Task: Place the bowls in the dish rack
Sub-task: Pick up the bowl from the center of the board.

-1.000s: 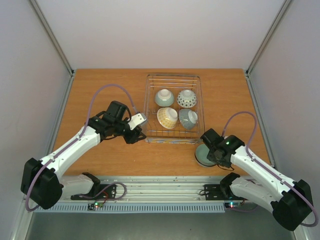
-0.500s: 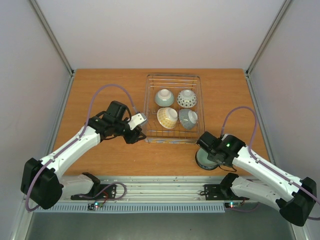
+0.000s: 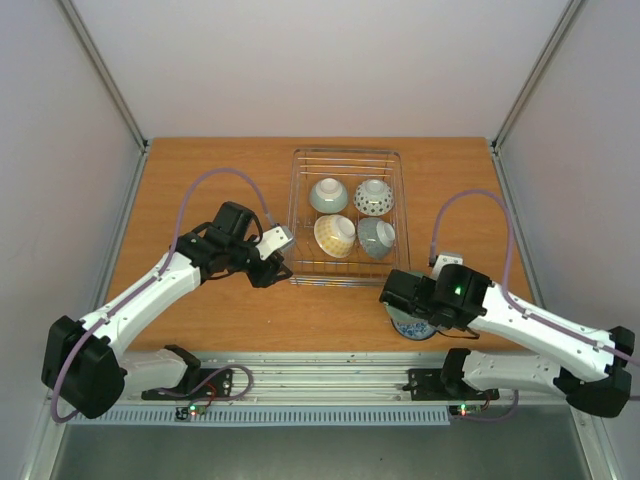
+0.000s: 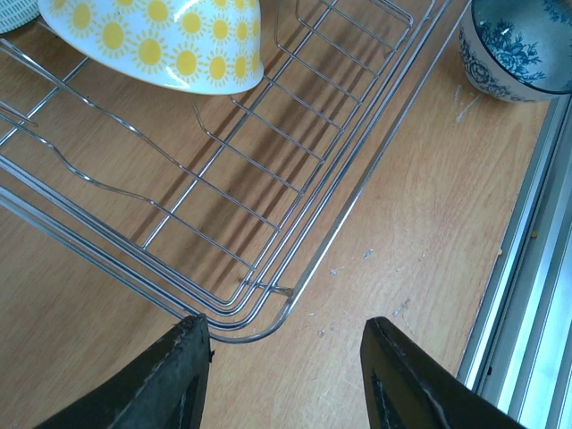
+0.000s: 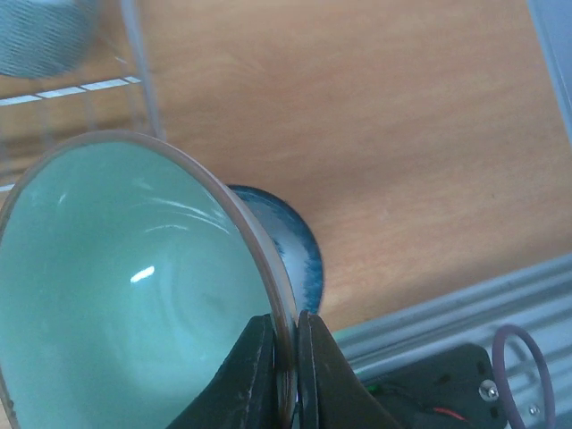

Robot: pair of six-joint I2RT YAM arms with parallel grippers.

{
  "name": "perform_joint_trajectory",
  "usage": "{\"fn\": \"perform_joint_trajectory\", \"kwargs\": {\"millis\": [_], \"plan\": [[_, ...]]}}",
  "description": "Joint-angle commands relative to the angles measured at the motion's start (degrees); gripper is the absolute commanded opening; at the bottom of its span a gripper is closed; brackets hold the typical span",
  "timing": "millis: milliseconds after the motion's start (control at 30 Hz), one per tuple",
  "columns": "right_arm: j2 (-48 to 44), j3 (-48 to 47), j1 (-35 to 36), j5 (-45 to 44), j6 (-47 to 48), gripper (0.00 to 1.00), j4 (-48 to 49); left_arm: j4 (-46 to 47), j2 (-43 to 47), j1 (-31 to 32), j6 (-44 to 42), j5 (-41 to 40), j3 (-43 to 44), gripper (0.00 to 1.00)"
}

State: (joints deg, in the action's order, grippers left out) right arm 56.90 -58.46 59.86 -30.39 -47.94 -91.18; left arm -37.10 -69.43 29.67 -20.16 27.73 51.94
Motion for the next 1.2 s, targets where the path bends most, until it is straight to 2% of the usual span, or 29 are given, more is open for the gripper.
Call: {"fn": "perform_joint_trajectory", "kwargs": {"millis": [0,100,267,300,400,567,833,1167], "plan": [[3.19,-9.76,6.74,-8.76,-5.86,0.01,-9.67,0.70,-0.60,0.21,-0.42,-0.40,1.31,0.48],[6.85,-14.66,9.18,-10.94,-1.57,0.01,-7.08,-0.07,-0.67,0.19,0.24,-0.69,2.97,0.50],[13.47,-18.31,9.24,-14.78,9.75,0.01,3.11,-2.24,0.03,-0.81,3.21,1.69,6.94,0.52],[15.21,-18.90,9.16,-15.14,11.70,0.01,5.11,-2.82,0.14,-1.21,3.90,2.30,7.77,0.57],[17.58,-19.60,8.84,-14.25,18.31,0.01,13.66,-3.50,0.68,-2.33,5.72,3.39,9.14,0.62],[20.90,-20.63,7.21,-10.39,28.87,0.01,26.43,-4.42,0.62,-3.39,6.40,5.36,9.40,0.64],[26.58,-25.38,4.83,-7.20,37.56,0.01,34.76,-5.21,-0.54,-4.66,6.24,8.14,9.67,0.64],[29.72,-27.64,4.48,-1.44,41.45,0.01,40.66,-5.13,-1.53,-5.24,5.75,7.77,8.99,0.62]]}}
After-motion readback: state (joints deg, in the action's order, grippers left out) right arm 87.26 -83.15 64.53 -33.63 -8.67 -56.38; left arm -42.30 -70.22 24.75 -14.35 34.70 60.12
